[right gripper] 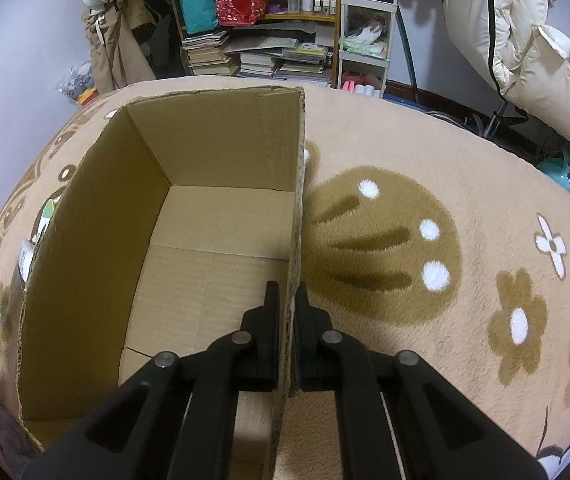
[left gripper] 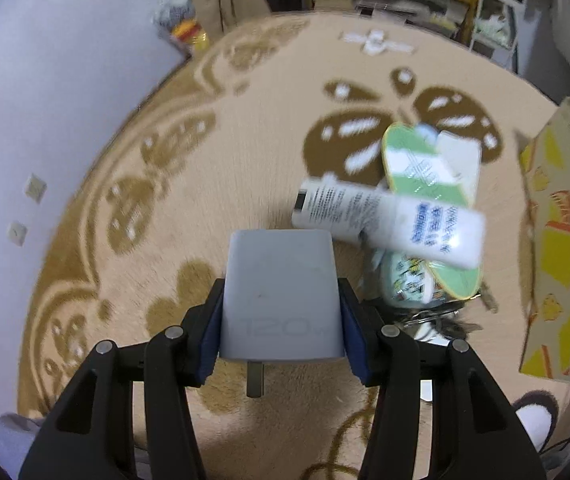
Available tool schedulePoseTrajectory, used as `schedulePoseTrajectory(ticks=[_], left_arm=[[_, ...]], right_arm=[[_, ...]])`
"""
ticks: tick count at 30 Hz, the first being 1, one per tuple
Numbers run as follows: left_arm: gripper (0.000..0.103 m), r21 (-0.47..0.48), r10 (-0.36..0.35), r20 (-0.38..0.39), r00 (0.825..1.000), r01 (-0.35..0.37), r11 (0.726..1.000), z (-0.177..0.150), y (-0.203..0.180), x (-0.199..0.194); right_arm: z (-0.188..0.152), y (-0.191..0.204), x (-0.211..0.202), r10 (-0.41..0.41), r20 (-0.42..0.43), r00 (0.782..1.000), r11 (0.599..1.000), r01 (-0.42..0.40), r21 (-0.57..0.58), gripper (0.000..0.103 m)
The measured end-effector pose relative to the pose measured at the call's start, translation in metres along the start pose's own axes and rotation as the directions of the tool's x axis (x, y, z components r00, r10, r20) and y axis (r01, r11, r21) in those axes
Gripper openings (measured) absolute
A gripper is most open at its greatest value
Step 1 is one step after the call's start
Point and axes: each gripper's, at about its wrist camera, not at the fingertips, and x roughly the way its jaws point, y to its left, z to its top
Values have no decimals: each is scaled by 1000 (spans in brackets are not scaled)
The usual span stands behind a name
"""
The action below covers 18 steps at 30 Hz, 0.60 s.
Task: Organize rigid objects
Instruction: 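Carry the white charger into the box and open the left gripper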
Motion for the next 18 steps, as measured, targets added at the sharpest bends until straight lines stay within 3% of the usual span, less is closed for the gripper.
schedulePoseTrajectory(ticks=[6, 18], left_arm=[[51, 42, 10, 97, 995, -14, 999, 3, -18, -39], [51, 157, -102, 208, 973, 70, 985, 18, -106, -104]], right_arm=[[0, 0, 0, -1, 1, 1000, 1000, 1, 0, 7], [-1, 0, 0, 0, 0, 1000, 1000, 0, 0, 8]])
